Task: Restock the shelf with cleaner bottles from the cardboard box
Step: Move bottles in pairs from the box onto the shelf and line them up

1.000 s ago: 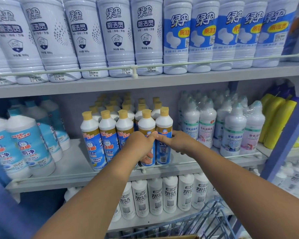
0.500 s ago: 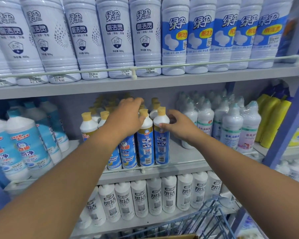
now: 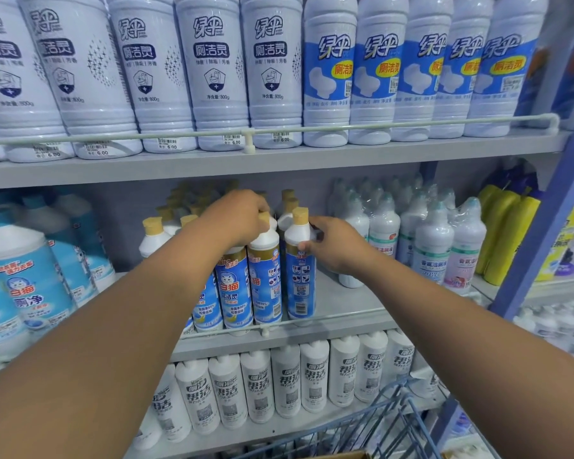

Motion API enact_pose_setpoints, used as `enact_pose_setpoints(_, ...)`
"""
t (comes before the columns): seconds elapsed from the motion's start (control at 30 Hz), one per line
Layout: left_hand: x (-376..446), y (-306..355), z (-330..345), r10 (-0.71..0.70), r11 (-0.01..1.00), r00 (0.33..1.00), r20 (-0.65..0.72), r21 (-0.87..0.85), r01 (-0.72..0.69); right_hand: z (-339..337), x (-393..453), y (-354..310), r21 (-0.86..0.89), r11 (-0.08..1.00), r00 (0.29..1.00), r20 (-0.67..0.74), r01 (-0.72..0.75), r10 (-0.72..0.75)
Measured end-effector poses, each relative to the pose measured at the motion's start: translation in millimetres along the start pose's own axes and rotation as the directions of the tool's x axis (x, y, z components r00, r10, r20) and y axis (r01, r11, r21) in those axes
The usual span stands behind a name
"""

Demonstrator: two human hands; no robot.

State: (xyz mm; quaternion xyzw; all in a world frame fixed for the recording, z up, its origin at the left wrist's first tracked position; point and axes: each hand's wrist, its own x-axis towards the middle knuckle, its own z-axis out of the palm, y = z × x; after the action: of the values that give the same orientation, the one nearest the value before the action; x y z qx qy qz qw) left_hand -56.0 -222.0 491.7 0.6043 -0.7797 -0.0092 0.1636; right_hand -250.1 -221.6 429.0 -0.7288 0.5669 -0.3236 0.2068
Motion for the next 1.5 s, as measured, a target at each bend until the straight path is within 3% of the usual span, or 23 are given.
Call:
enact_pose_setpoints(0.2, 0.1, -0.5, 5.6, -0.033, 0.997, 0.999, -0.03, -0.065, 0.031, 2.2, -0.7, -0.2, -0.043, 0.999, 1.0, 0.004, 0.014, -0.014)
enact_pose_setpoints(0.33, -0.6, 1.7, 5.4, -0.052, 0.999, 0.998, -0.034, -0.016, 0.052, 2.7, 2.2, 1.7, 0.057, 0.998, 0.999, -0.048, 0.012, -0.009)
enact_pose_setpoints(0.5, -4.9, -4.5, 2.7, 0.053, 0.999, 0.998, 0.028, 0.002, -0.053, 7.9, 4.2, 0.7, -0.071, 0.997, 0.996, -0.07, 0.044, -0.049)
enact_pose_setpoints(0.93, -5.2, -15.6, 6.0, 0.075, 0.99, 0.994, 0.076, 0.112, -0.083, 51.6, -15.4, 40.3, 0.203, 0.968, 0.985, -0.059, -0.146, 0.161)
enact_pose_setpoints(1.2, -3.9, -15.4, 9.8, 0.087, 0.988, 0.995, 0.051, 0.126, -0.093, 83.9, -17.9, 42.7, 0.221, 0.968, 0.944, -0.273, -0.123, 0.182)
enact_pose_setpoints(1.4, -2.6, -17.6, 13.6, 0.097, 0.985, 0.995, 0.024, 0.141, -0.1, 70.5, -25.1, 54.2, 0.336, 0.94, 0.988, -0.118, -0.056, 0.101)
enact_pose_setpoints(1.5, -2.6, -17.9, 14.2, 0.101, 0.985, 0.995, 0.016, 0.141, -0.103, 75.0, -24.6, 52.3, 0.281, 0.956, 0.984, -0.125, -0.087, 0.126)
